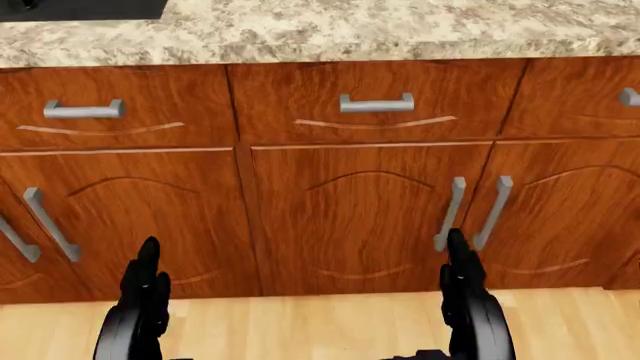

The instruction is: Pick up the bowl with cake and place it on the tray. Pick up the cupcake and place it on the tray.

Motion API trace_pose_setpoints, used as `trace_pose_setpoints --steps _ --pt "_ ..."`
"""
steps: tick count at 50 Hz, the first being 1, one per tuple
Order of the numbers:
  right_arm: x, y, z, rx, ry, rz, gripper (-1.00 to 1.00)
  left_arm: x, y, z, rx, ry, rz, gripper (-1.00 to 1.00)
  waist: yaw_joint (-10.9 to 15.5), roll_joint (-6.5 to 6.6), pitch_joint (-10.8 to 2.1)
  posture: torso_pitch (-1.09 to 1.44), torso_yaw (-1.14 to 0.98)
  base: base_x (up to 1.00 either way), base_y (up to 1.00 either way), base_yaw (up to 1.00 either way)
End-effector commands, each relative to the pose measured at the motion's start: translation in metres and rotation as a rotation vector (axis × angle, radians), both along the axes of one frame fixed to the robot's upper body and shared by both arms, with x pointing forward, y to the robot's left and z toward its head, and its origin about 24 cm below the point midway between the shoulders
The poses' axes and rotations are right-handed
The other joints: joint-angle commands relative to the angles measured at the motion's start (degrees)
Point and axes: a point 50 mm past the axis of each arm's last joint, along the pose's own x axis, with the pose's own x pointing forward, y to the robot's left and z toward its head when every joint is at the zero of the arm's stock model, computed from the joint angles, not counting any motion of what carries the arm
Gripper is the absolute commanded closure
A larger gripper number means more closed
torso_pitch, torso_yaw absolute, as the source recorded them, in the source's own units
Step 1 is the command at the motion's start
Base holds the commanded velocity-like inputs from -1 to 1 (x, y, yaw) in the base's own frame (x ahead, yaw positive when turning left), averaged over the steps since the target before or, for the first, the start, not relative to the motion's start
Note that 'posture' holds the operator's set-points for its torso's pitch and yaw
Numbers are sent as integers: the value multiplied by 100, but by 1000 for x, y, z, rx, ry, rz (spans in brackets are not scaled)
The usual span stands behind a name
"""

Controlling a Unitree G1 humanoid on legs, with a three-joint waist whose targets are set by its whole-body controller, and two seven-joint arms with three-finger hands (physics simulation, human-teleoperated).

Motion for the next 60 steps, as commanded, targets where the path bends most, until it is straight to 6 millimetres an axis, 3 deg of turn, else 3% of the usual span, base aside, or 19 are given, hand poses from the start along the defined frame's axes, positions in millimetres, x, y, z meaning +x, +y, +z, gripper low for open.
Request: trace_pose_setpoints --steps 1,3,5,7,8,16,22,28,29,32,35,44,46,48,50,56,58,59,60 --pt "10 3 26 -12 -159 24 -100 8 -9 28 10 -162 -40 -100 -12 -45 -5 0 0 0 0 0" --pt "12 4 24 -11 -160 28 -100 7 -9 28 13 -163 -44 -100 41 -2 -345 0 0 0 0 0" --pt "12 4 26 -3 -166 23 -100 8 -9 27 15 -161 -43 -100 31 -38 -106 0 0 0 0 0" --pt "11 6 28 -4 -169 31 -100 7 -9 27 14 -162 -44 -100 47 -49 -401 0 0 0 0 0" --pt "11 7 28 -4 -169 32 -100 7 -9 28 13 -163 -44 -100 49 -46 -429 0 0 0 0 0" --pt "14 8 50 -13 -205 29 -100 6 -7 54 20 -196 -49 -100 44 -24 -472 0 0 0 0 0" --pt "16 3 93 -43 -272 6 -100 6 -13 113 55 -275 -84 -100 56 -22 -524 0 0 0 0 0" --pt "13 7 123 -14 -299 34 -100 4 -16 149 81 -317 -96 -100 59 -25 -541 0 0 0 0 0" --pt "11 9 126 -15 -305 46 -100 4 -15 153 83 -324 -91 -100 65 -2 -614 0 0 0 -24 0" --pt "10 11 132 -4 -317 63 -100 5 -11 159 79 -338 -76 -100 57 406 -368 0 0 0 -78 0" --pt "8 12 134 25 -327 81 -100 2 -10 160 80 -343 -68 -100 71 455 -403 0 0 0 -98 0" --pt "4 6 130 25 -328 76 -100 4 -10 161 88 -349 -62 -100 184 64 -279 0 0 0 -100 0" --pt "3 8 127 55 -328 87 -100 4 -11 161 85 -352 -64 -100 185 -124 -316 0 0 0 -100 0" --pt "5 8 123 52 -325 87 -100 5 -10 161 84 -352 -64 -100 168 -557 -444 0 0 0 -100 0" --pt "5 9 124 54 -326 88 -100 5 -10 162 88 -352 -65 -100 50 -441 -291 0 0 0 -99 0" --pt "3 13 125 55 -331 100 -100 3 -11 163 88 -354 -71 -100 44 -71 -221 0 0 0 -94 0" --pt "1 13 129 46 -340 103 -100 3 -11 166 91 -358 -71 -100 47 66 -254 0 0 0 -87 0" --pt "2 13 129 46 -342 102 -100 4 -10 166 91 -359 -70 -100 87 301 -350 0 0 0 -61 0" --pt "2 13 130 46 -344 103 -100 4 -10 166 91 -358 -69 -100 150 238 -375 0 0 0 -45 0"
